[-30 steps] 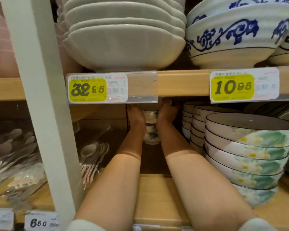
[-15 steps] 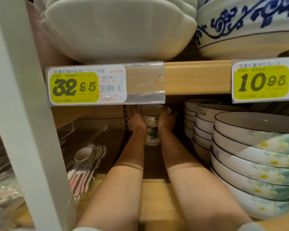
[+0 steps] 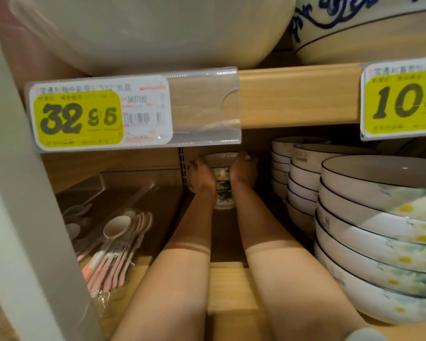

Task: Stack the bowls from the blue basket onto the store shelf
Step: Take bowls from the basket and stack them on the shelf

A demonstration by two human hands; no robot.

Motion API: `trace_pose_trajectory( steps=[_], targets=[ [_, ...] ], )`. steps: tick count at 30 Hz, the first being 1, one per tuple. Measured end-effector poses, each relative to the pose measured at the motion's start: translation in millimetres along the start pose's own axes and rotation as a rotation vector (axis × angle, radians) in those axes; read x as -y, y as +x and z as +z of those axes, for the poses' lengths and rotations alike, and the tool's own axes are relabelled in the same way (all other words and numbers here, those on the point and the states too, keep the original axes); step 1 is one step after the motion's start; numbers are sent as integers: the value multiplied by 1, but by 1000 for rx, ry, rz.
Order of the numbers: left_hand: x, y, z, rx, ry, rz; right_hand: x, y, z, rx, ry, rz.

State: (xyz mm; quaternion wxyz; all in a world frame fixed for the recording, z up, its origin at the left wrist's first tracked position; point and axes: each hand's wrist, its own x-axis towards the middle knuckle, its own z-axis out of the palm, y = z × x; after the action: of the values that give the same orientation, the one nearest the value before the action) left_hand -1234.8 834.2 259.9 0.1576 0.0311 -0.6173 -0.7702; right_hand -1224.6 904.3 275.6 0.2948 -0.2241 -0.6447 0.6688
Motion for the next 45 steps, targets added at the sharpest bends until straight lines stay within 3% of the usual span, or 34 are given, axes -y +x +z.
trace_pose_trajectory(
  steps=[17, 24, 27, 37, 42, 45],
  targets=[
    [-7, -8, -4, 21, 62, 60, -5, -2, 2, -10, 115, 21],
    [-20, -20, -9, -77, -9, -148, -6, -23, -8, -44, 158, -53],
    [-30, -38, -15, -132, -2, -138, -2, -35, -20, -33, 147, -19],
    [-66, -121, -61, 56, -15, -90, 30, -94, -79, 198, 31, -95],
    [-77, -191, -96, 124, 66, -142, 27, -151, -116, 294, 66, 68],
    [-80, -252, -122, 249, 82, -40, 15, -193, -149, 338, 78, 42]
  ],
)
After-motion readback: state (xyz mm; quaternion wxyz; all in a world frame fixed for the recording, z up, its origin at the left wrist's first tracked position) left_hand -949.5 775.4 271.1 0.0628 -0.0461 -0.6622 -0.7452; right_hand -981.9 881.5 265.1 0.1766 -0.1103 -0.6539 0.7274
